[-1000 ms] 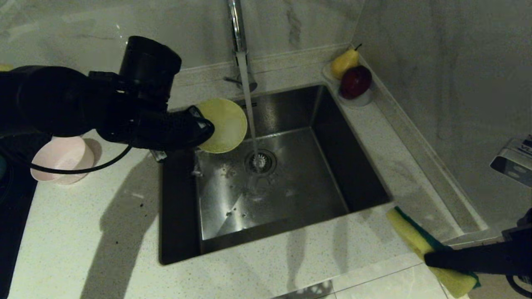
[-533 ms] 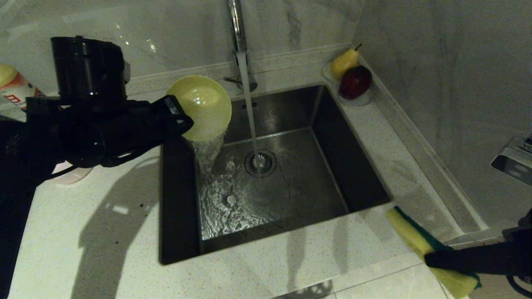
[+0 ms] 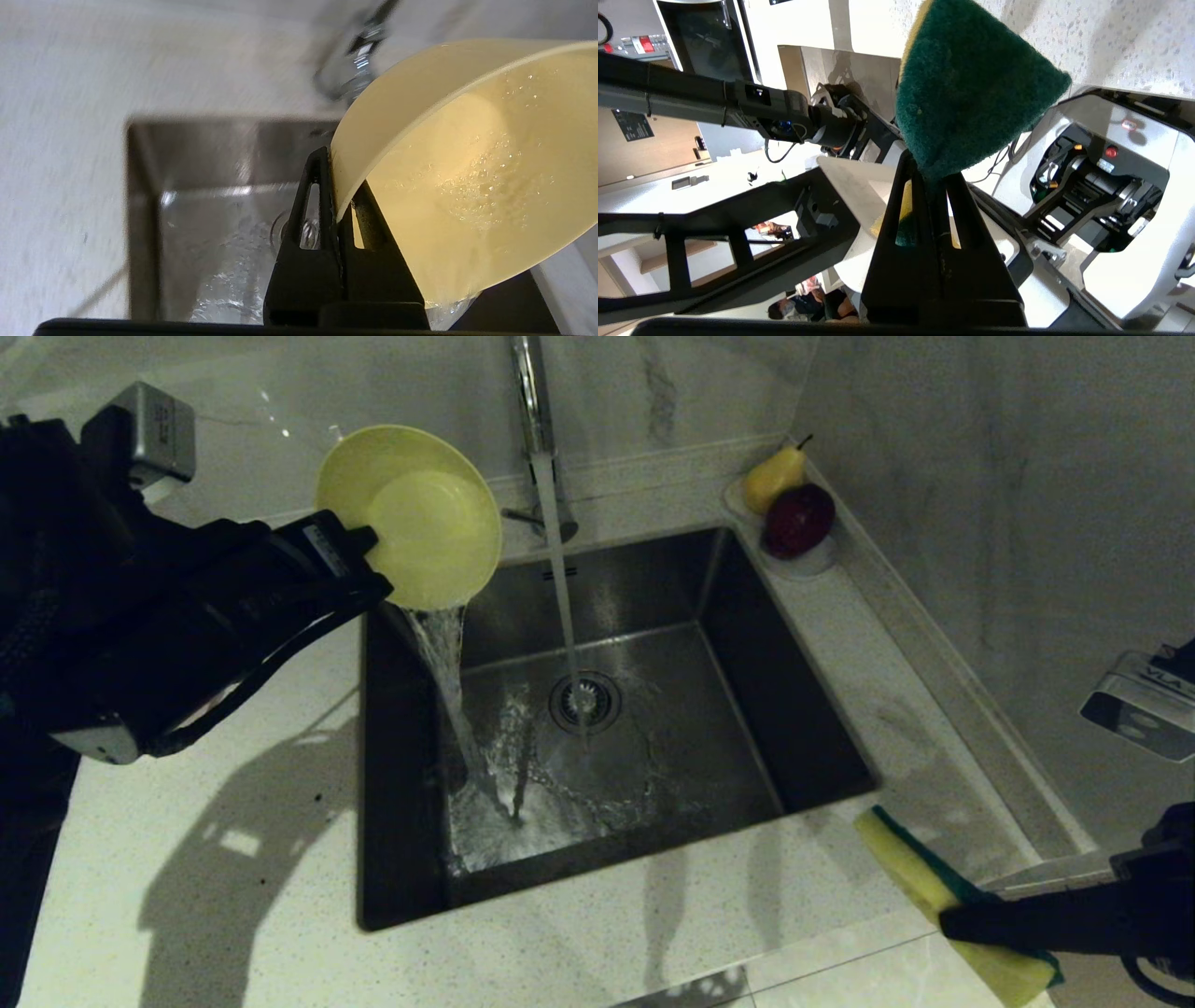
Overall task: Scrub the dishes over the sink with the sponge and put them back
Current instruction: Wash the bowl, then wipe the bowl
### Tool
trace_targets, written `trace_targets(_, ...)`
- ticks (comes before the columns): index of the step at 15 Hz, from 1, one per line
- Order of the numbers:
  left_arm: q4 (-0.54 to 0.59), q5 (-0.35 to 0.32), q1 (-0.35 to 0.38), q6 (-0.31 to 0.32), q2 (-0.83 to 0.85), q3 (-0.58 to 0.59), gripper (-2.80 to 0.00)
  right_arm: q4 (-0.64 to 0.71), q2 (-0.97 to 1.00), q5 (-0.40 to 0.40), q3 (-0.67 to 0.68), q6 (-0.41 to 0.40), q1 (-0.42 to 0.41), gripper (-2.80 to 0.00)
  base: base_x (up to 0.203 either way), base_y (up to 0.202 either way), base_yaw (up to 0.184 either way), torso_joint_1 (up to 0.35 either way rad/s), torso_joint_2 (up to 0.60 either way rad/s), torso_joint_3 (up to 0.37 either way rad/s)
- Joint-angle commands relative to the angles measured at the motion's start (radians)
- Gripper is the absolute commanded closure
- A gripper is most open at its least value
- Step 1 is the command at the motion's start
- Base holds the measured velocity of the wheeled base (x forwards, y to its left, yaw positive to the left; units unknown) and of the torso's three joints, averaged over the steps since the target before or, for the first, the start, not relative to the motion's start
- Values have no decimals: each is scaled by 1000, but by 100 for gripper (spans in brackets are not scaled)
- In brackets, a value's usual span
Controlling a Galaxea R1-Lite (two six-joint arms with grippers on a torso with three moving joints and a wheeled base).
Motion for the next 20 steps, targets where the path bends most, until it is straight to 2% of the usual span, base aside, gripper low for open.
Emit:
trace_targets(1, -175, -52, 1, 61, -29, 91, 0, -19, 16, 6, 13, 4, 0, 0, 0, 0, 0, 0, 0, 0)
trace_targets(4, -353, -90, 1, 143, -32, 157, 0, -32, 16, 21, 17, 4, 0, 0, 0, 0, 0, 0, 0, 0)
trace_targets(6, -417, -95, 1, 160, -34, 192, 0, -32, 20, 21, 10, 4, 2, 0, 0, 0, 0, 0, 0, 0)
trace_targets(11, -393, -109, 1, 149, -45, 231, 0, -39, 16, 45, -1, 4, 10, 0, 0, 0, 0, 0, 0, 0)
trace_targets(12, -349, -112, 1, 143, -46, 236, 0, -39, 13, 46, -8, 5, 14, 0, 0, 0, 0, 0, 0, 0)
trace_targets(13, -259, -114, 2, 126, -48, 232, 0, -38, 10, 46, -29, 7, 22, 0, 0, 0, 0, 0, 0, 0)
trace_targets(15, 2, -116, 2, 31, -62, 190, 0, -38, 16, 49, -61, 9, 32, 0, 0, 0, 0, 0, 0, 0)
trace_targets(18, 448, -121, 1, -99, -75, 47, 0, -38, 38, 58, -132, 13, 85, 0, 0, 0, 0, 0, 0, 0)
trace_targets(20, 604, -166, -1, -172, -77, -14, 0, -37, 62, 59, -168, 14, 121, 0, 0, 0, 0, 0, 0, 0)
